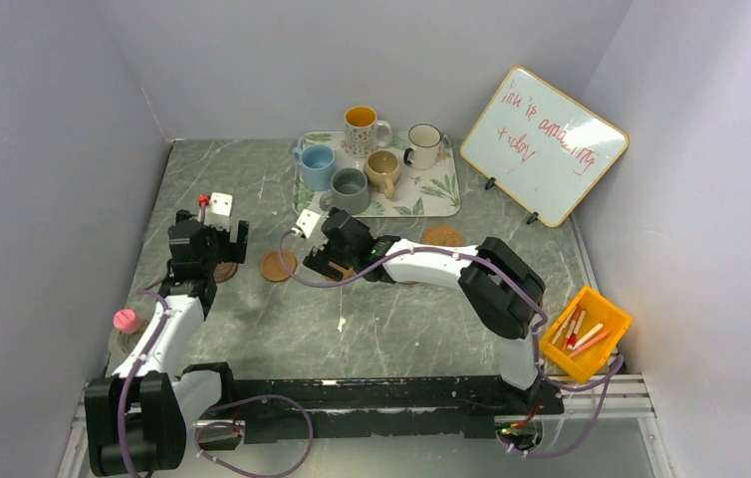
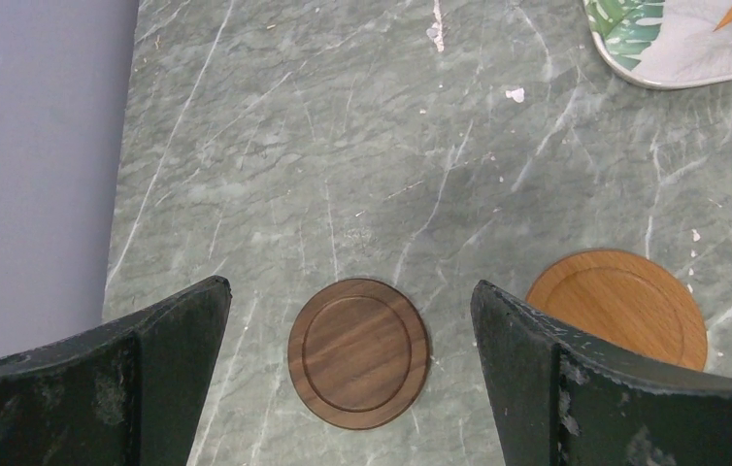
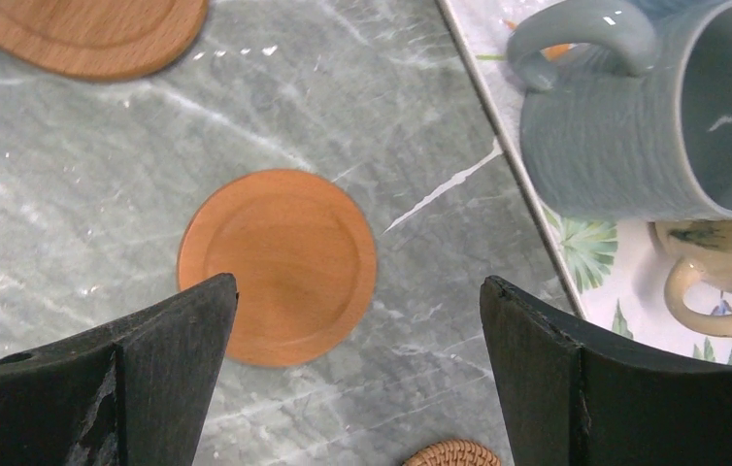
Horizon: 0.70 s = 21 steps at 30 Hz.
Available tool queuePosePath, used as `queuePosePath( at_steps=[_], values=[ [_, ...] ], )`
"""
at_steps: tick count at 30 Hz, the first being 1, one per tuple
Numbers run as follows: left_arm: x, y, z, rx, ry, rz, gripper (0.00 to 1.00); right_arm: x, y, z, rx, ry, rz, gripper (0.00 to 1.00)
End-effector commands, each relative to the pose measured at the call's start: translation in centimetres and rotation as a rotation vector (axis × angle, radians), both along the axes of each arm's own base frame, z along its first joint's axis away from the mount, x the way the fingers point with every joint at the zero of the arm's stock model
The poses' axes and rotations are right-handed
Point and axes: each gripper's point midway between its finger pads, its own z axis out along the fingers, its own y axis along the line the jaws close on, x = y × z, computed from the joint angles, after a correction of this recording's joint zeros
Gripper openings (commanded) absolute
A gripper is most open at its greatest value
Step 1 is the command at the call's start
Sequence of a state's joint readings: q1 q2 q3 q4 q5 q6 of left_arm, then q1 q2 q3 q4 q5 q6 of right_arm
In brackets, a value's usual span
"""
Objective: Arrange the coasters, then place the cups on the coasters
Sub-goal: Move the coaster to the center of the board.
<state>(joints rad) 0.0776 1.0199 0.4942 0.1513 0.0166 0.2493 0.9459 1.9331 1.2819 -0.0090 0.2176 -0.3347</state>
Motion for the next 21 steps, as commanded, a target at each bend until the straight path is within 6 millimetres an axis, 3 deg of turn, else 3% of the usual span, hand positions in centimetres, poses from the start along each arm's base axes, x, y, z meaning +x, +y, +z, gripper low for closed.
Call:
queuePosePath(
  at_steps=[1,6,11,15,21],
  values=[
    [0.3,-0.4,1.4,-0.002,-0.047,-0.032,1.00,-0.3,0.6,3.2,0.019,-0.015,0.066,1.00],
    [0.3,-0.6,1.4,-0.004,-0.040,-0.042,1.00,0.2,-1.5,4.2,0.003,0.046,0.065,1.00],
    [0.1,-1.1,1.9,0.001,-0.058,-0.079,1.00,3.4,-7.6,5.3,-0.036,0.102,-0.086,1.00],
    [0.0,-1.5,2.5,0.003,-0.060,-0.102,1.00,4.1,-12.3,5.2,-0.103,0.121,-0.207,1.00],
    [-1.0,-2.0,2.9,0.084,0.011,-0.192,1.00,4.3,-15.0,6.1,-0.080,0.035,-0.277,1.00]
  ],
)
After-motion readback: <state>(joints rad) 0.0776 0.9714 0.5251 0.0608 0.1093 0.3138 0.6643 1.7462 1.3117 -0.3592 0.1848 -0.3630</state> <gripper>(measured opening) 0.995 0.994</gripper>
